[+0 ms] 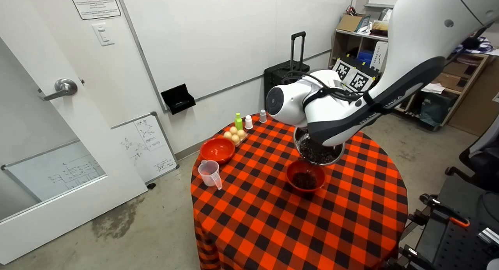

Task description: Pour the contents in the silver bowl into the red bowl

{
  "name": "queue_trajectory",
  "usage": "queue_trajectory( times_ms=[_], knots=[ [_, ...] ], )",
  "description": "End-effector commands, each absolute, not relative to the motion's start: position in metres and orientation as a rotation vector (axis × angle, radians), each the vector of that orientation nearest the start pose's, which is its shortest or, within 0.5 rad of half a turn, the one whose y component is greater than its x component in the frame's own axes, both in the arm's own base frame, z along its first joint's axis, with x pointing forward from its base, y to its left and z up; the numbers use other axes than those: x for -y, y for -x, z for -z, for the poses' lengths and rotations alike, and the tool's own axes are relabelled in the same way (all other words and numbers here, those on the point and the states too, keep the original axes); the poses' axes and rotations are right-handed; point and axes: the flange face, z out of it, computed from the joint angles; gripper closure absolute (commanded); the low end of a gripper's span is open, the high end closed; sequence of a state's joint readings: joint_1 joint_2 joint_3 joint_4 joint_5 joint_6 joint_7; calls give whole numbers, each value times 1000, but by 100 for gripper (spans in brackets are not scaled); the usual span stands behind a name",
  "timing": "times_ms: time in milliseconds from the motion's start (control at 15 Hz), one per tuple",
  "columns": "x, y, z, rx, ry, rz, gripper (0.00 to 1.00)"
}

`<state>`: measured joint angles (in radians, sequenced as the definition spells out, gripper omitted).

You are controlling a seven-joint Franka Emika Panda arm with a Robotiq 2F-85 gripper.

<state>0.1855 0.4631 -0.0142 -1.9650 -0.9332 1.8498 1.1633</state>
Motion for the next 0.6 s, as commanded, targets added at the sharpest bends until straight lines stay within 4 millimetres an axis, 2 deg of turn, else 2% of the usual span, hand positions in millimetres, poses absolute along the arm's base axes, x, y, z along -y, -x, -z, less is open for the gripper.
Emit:
queue_trajectory(
  times_ms=[0,533],
  knots=[
    [-38,-564,-233,485,-2099,-127,98],
    [-40,-562,-233,511,-2069,-153,98]
  ],
)
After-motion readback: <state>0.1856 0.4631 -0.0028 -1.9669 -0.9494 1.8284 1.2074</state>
